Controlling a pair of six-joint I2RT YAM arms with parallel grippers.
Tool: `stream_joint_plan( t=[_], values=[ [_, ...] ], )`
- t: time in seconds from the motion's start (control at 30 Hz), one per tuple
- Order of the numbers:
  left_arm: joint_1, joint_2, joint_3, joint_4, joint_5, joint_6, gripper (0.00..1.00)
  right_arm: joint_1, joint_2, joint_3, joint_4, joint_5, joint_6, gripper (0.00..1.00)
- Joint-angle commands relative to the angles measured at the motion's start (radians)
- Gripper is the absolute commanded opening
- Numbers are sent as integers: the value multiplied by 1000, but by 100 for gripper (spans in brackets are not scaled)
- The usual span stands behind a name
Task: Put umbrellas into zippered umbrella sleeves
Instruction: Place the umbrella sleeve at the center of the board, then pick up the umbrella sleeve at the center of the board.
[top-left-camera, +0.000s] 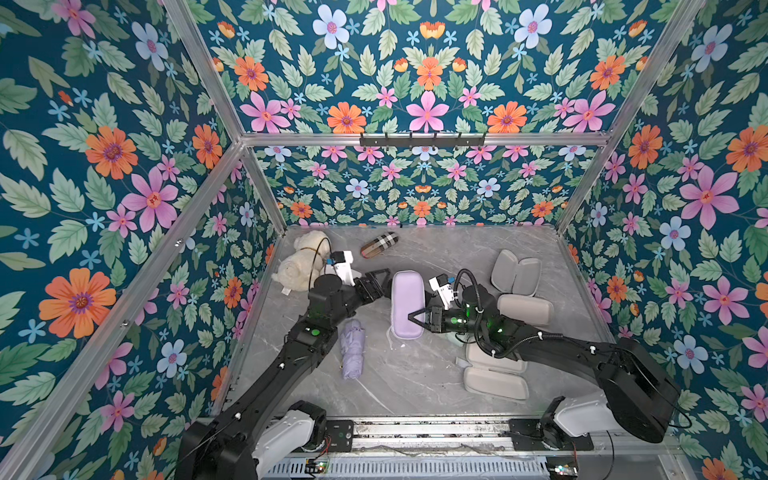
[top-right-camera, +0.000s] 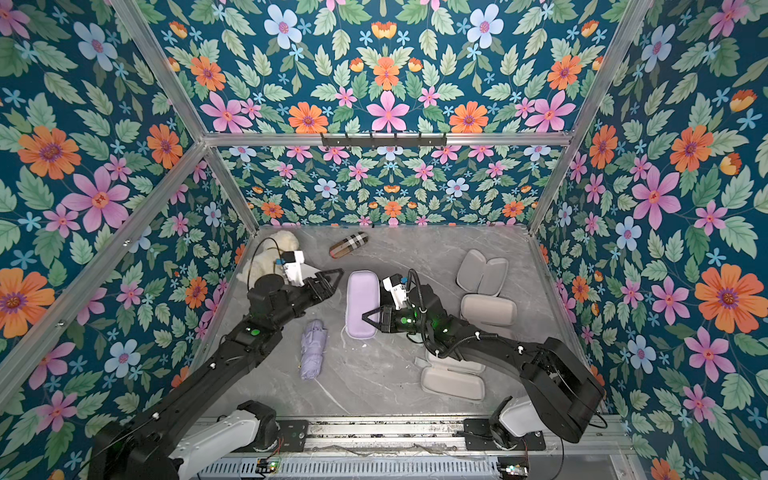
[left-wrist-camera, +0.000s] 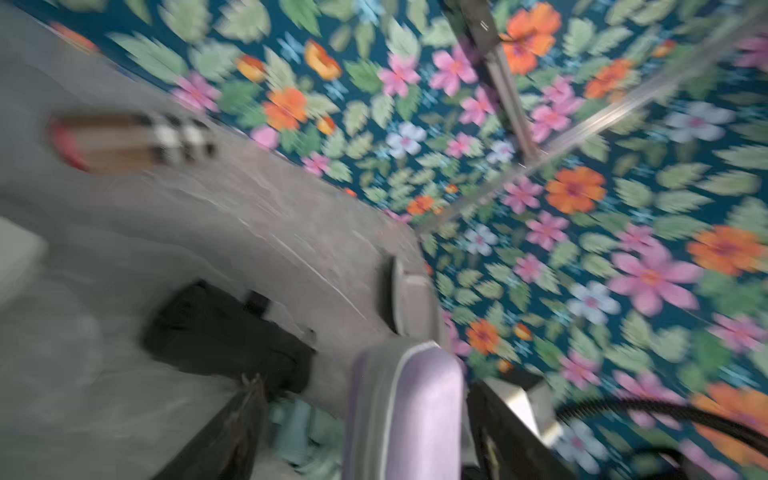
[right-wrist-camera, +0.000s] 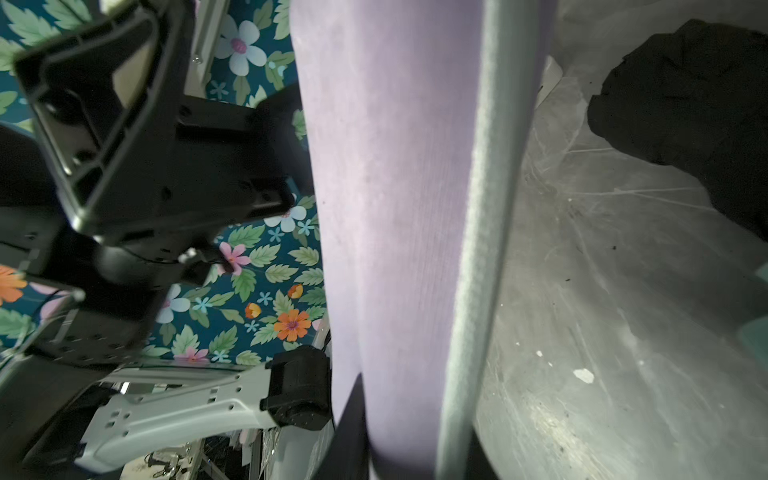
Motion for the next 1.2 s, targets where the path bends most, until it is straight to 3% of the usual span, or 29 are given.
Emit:
stream_joint_plan(
  t=[0.0, 0.13, 0.3, 0.37, 0.47, 0.6, 0.67, 0.73, 0.87, 1.03, 1.17],
  values=[
    [36, 0, 139, -578, -419, 166, 82, 47, 67, 64, -6, 75, 26, 0],
    [61, -52, 258, -687, -579, 202, 82, 160, 270, 251, 32, 199, 108, 0],
    [68, -84, 340, -754, -676, 225, 83, 288, 585, 593, -17, 310, 275, 6],
    [70, -96, 352, -758, -680, 235, 83, 325, 717, 754, -86, 316, 326, 14],
    [71, -108, 348, -748, -656, 238, 83, 342, 867, 947, -236, 335, 380, 16],
    [71, -115, 317, -730, -628, 238, 83, 338, 966, 1100, -376, 302, 378, 22],
    [72, -115, 296, -708, -615, 240, 84, 339, 976, 1152, -454, 290, 353, 33],
    [73, -109, 280, -681, -593, 241, 84, 339, 958, 1145, -496, 283, 366, 49],
    [72, -78, 272, -636, -542, 243, 85, 334, 854, 1046, -522, 252, 357, 60],
    [73, -53, 278, -578, -521, 282, 86, 280, 629, 821, -604, 241, 285, 61],
    [70, 10, 265, -504, -438, 323, 84, 144, 385, 573, -745, 253, 202, 58]
  ],
)
